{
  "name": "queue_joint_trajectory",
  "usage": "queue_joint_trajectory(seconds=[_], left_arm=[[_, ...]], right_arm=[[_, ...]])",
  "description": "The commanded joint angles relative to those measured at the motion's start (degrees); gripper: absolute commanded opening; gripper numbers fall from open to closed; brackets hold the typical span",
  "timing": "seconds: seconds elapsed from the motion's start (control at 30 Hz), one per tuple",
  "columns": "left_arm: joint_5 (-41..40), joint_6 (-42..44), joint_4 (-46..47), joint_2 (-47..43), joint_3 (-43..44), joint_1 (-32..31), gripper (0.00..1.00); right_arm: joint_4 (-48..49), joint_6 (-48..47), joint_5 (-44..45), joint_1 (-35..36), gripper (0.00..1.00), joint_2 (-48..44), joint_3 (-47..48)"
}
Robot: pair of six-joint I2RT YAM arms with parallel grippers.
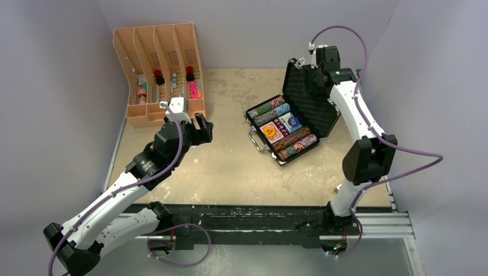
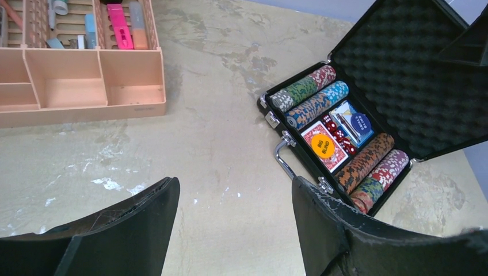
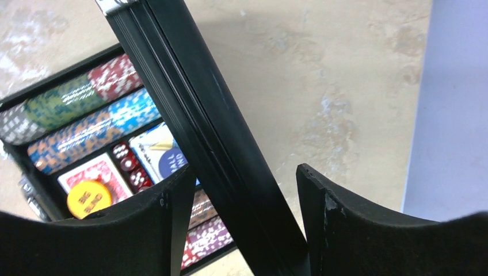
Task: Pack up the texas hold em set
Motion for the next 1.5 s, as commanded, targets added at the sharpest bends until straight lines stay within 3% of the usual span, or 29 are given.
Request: queue_joint_trajectory(seconds=[0.0, 0.37, 0.43, 0.57, 0.77, 0.97, 1.03, 1.13, 1.23, 1.47], left_arm=[[2.6, -0.1, 3.4, 0.8, 0.7, 0.3, 0.71], [5.2, 0.0, 3.5, 5.1, 2.7, 0.2, 0.71], [7.2, 0.5, 4.0, 5.4, 3.1, 0.2, 0.71], [7.7, -0.2, 5.0, 6.6, 3.1, 0.1, 0.71], [6.9, -5.9, 7.2, 11.7, 3.2, 0.2, 0.71], [9.4, -15.8, 16.4, 25.2, 5.0, 0.4, 0.72], [10.2, -17.1, 19.3, 30.8, 7.0, 0.9, 0.59], [12.0, -17.8, 19.8, 40.0, 12.4, 3.3, 0.37], [12.4, -16.9, 21.7, 45.7, 16.2, 4.9, 0.33], [13.8, -17.0, 22.9, 55.4, 21.3, 6.9, 0.31]], right_arm=[[-1.9, 3.2, -4.4, 4.1, 0.67, -5.4, -3.5], [-1.3, 7.4, -5.1, 18.5, 0.78, -10.3, -7.9], [0.3, 8.5, -5.2, 23.1, 0.81, -11.5, -9.2], [7.7, 12.9, -9.3, 24.1, 0.82, -16.1, -15.4], [15.9, 22.9, -4.3, 23.1, 0.75, -20.4, -24.4], [19.5, 28.5, -5.4, 17.0, 0.66, -17.7, -31.1], [21.8, 28.0, -7.1, 15.9, 0.6, -16.9, -33.0], [22.6, 25.3, -8.9, 15.6, 0.39, -14.3, -33.1], [21.9, 24.0, -9.5, 15.6, 0.33, -11.6, -32.3], [23.6, 23.5, -8.7, 15.6, 0.34, -8.6, -33.3]])
